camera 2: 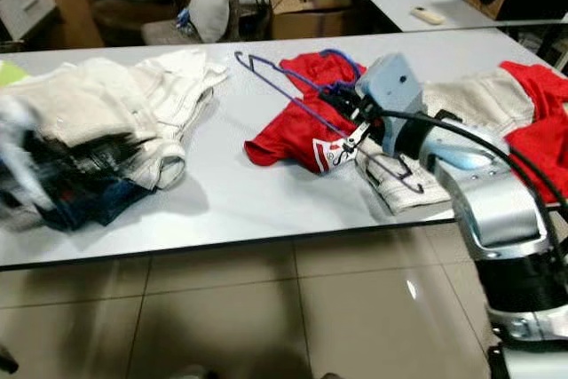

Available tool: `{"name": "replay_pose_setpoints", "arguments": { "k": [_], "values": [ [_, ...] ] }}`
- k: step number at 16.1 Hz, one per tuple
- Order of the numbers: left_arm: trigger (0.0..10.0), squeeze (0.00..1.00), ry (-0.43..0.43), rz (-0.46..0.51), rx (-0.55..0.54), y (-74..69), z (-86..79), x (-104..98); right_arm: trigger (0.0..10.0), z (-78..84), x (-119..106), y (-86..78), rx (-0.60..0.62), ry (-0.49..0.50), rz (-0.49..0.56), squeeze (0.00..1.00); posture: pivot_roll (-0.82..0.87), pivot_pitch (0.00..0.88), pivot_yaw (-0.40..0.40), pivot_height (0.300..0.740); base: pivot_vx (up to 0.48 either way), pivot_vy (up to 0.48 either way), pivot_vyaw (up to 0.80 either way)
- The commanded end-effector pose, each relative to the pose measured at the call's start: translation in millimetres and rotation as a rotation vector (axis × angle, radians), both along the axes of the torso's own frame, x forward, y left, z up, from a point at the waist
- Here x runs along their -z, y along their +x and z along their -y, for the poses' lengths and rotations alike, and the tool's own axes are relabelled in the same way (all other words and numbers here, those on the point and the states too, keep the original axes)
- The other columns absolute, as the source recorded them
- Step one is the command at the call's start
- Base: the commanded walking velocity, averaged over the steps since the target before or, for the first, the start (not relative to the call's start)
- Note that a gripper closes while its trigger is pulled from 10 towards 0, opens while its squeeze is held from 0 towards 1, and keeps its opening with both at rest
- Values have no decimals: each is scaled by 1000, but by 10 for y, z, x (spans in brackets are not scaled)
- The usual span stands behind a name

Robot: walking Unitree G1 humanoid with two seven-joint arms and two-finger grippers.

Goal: Hang hanger

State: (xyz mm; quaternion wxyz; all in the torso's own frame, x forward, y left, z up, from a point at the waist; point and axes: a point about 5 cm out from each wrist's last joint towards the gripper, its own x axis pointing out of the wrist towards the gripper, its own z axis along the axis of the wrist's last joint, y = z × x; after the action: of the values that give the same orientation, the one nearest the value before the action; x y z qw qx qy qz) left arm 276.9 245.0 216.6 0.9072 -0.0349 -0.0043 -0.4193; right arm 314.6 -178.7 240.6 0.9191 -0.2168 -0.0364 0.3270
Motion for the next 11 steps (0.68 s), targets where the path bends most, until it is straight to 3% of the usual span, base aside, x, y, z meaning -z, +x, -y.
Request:
{"name": "replay_pose_setpoints", "arguments": {
  "k": [1, 3, 5, 6, 7, 8, 10, 11],
  "values": [
    [10000, 1000, -93, 67, 1, -3, 5, -181, 10000, 33, 1, 7, 42, 55, -25, 0, -64, 0, 26, 740, 0, 0, 0],
    [10000, 1000, -223, 169, -85, 48, 119, -282, 10000, -2, 95, -12, 129, 73, -29, 0, -68, 0, 19, 740, 0, 0, 0],
    [10000, 1000, -253, 186, -205, 117, 283, -241, 10000, -54, 194, -69, 150, 88, -44, 0, -73, 0, 15, 740, 0, 0, 0],
    [10000, 1000, -180, 139, -244, 131, 457, -52, 10000, -32, 275, -81, 277, 119, 0, 0, -77, 0, 10, 740, 0, 0, 0],
    [10000, 910, -155, 124, -263, 128, 523, 33, 10000, -16, 308, -90, 327, 150, 4, 0, -76, 0, 7, 740, 0, 0, 0],
    [10000, 851, -148, 62, -348, 133, 645, 276, 10000, -19, 395, -148, 376, 181, 4, 0, -85, 0, 7, 740, 0, 0, 0],
    [10000, 878, -181, -31, -533, 108, 691, 667, 10000, 28, 482, -236, 482, 275, -8, 0, -97, 0, -5, 740, 0, 0, 0],
    [10000, 871, -134, -40, -588, 75, 695, 766, 10000, 23, 513, -292, 495, 316, -23, 0, -98, 0, -7, 740, 0, 0, 0]
  ]
}}
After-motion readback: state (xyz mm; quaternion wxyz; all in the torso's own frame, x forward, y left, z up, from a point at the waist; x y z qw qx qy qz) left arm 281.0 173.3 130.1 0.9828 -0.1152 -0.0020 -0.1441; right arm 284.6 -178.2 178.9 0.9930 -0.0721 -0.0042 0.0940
